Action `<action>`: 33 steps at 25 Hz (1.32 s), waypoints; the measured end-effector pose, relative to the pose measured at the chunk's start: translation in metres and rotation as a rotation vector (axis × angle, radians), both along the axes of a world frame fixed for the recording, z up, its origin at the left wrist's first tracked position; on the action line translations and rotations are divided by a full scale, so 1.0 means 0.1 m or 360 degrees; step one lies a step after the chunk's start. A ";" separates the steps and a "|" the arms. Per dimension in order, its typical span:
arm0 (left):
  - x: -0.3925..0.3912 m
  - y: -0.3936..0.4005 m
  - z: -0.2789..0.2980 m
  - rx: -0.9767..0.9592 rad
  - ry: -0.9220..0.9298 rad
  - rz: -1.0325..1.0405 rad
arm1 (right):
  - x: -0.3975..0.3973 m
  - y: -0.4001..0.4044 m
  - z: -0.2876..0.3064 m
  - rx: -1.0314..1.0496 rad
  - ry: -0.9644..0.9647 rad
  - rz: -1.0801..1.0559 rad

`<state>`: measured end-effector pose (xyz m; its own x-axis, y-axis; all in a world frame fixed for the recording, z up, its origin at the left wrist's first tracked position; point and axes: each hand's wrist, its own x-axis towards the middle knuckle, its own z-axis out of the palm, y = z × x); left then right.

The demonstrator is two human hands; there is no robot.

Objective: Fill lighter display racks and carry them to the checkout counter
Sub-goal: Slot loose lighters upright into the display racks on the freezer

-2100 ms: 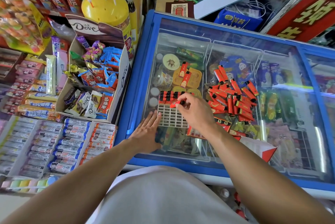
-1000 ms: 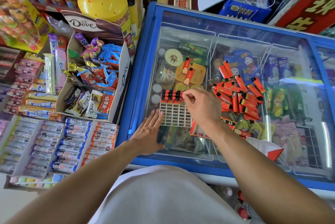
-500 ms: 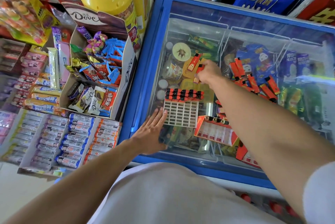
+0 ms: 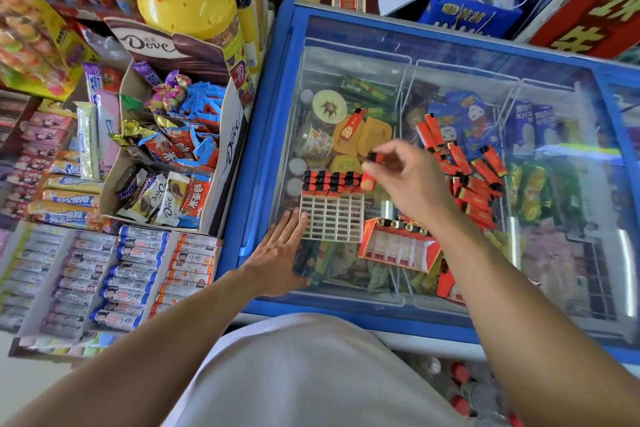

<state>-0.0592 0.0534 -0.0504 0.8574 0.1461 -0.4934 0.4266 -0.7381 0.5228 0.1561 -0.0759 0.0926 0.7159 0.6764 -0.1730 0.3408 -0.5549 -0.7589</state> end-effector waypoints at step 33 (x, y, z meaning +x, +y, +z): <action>0.00 0.01 -0.02 0.0010 0.0059 -0.0004 | 0.28 0.55 -0.48 -0.0204 -0.0335 -0.0112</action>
<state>-0.0594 0.0547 -0.0526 0.8389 0.1470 -0.5241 0.4437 -0.7424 0.5020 0.1839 -0.0212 0.0448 0.7899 0.6056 -0.0966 0.4408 -0.6701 -0.5972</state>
